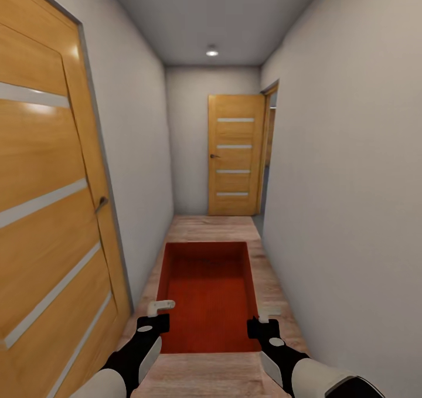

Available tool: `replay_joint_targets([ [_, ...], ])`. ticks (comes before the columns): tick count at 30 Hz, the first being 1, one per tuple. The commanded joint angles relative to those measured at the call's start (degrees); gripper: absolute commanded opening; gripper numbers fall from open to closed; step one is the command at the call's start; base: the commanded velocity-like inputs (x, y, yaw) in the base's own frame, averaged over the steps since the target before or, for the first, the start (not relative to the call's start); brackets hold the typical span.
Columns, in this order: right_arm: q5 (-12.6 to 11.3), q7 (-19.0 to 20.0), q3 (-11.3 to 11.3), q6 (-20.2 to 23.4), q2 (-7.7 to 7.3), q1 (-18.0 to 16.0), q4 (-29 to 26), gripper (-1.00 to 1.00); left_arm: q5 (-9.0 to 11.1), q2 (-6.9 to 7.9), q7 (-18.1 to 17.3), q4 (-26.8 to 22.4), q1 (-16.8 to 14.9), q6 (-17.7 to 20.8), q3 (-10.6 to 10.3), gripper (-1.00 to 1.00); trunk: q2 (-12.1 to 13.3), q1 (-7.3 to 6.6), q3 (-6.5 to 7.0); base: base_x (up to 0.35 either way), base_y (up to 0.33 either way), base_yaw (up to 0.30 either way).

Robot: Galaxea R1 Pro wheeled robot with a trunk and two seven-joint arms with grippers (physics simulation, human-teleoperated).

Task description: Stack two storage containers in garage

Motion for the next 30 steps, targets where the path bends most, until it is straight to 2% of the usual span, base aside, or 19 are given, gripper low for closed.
replay_joint_targets([
  [1,0.7,0.0,-2.1,0.1,0.03,0.0,-0.1,-1.00,0.5,2.74,0.8,-0.2,-0.1,0.4,0.7,-1.00,-0.1,0.05,-0.10,0.322,0.000,0.000],
  [30,0.7,0.0,-2.0,0.1,0.03,0.0,-0.1,-1.00,0.5,2.76,0.8,-0.2,-0.1,0.4,0.7,-1.00,-0.1,0.05,-0.10,0.322,0.000,0.000],
])
